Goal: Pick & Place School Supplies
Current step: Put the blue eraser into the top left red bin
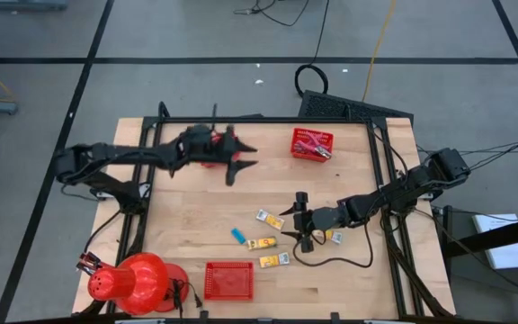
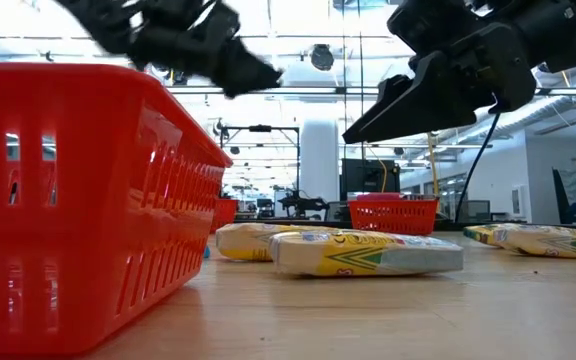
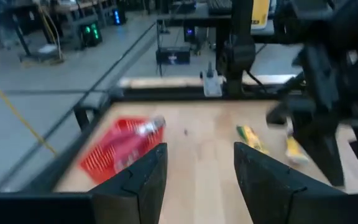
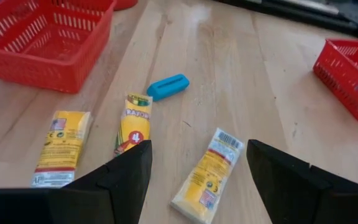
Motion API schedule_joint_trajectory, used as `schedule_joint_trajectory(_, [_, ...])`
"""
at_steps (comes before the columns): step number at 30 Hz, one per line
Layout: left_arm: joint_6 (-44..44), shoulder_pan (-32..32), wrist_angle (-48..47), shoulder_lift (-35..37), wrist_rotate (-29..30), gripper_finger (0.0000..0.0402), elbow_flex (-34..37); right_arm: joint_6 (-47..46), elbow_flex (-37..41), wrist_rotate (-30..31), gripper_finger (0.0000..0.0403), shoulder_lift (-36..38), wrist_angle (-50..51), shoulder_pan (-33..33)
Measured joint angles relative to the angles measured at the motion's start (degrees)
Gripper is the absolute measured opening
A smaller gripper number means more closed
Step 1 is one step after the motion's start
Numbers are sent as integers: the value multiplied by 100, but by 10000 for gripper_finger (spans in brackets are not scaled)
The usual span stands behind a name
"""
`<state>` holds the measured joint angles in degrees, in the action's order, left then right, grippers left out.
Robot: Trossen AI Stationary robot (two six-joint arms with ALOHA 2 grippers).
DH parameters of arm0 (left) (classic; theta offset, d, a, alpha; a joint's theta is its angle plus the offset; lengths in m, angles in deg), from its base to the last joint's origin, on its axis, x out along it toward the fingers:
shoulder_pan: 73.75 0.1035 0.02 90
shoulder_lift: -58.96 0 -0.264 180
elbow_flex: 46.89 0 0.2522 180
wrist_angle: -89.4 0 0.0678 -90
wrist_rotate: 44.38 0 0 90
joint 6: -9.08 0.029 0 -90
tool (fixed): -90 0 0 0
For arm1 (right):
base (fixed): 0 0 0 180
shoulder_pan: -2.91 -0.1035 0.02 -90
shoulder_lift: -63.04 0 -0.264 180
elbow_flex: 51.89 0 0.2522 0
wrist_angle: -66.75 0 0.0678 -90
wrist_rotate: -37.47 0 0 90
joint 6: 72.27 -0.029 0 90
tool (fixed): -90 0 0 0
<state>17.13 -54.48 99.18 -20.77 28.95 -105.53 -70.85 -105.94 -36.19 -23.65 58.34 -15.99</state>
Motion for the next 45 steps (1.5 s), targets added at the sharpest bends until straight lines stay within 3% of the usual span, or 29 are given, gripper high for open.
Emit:
schedule_joint_trajectory(5, [-528,-282,859,262,138,186,1223,141,0,0,254,0,-202,-4])
schedule_joint_trajectory(13, [-570,-1539,360,196,531,186,1683,65,0,-4,254,0,-382,-140])
schedule_joint_trajectory(24, [-861,-2392,-1204,198,523,186,1639,-372,0,13,254,0,-280,-480])
schedule_joint_trajectory(33, [-905,-2759,-1365,-12,746,186,1630,-379,0,170,254,0,-260,-485])
schedule_joint_trajectory(45, [-125,-3060,-2799,-1330,1223,186,255,-381,0,177,254,0,-202,-434])
